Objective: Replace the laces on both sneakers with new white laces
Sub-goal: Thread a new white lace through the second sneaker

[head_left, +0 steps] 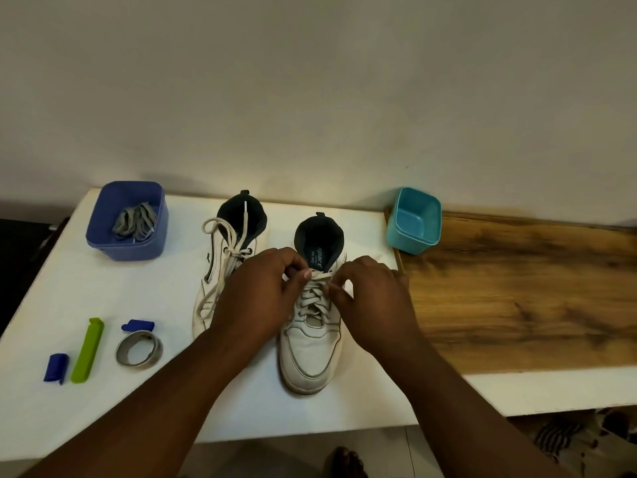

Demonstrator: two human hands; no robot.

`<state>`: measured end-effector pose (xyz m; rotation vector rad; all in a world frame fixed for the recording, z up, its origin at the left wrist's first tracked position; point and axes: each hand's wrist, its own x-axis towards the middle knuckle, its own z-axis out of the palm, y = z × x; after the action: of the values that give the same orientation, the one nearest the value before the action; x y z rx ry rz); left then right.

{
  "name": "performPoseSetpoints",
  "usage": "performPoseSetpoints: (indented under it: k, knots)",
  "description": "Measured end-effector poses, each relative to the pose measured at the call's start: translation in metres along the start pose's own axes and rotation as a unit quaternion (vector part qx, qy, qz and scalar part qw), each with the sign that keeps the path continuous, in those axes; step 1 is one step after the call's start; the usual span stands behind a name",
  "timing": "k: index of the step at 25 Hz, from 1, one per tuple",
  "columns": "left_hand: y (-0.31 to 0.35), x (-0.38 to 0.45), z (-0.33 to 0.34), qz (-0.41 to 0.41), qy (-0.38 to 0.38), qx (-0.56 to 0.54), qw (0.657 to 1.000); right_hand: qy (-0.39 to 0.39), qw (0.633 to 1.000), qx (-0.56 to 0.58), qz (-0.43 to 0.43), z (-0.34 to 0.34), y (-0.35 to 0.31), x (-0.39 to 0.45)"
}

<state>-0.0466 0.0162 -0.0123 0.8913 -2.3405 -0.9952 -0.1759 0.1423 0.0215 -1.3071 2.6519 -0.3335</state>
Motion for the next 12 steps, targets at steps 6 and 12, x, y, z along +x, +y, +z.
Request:
performPoseSetpoints:
  k: [6, 12]
  knots:
    - [-0.0026, 0.0008, 0.0001, 0.033, -0.016, -0.003, 0.999, 0.017, 0.998, 0.055, -0.003, 0.0046, 0.0012, 0.0001]
    - [-0.0049, 0.0013, 0.0025, 0.047, -0.010, -0.014, 0.999, -0.018, 0.993, 0.119, -0.012, 0.0100, 0.0023, -0.0003]
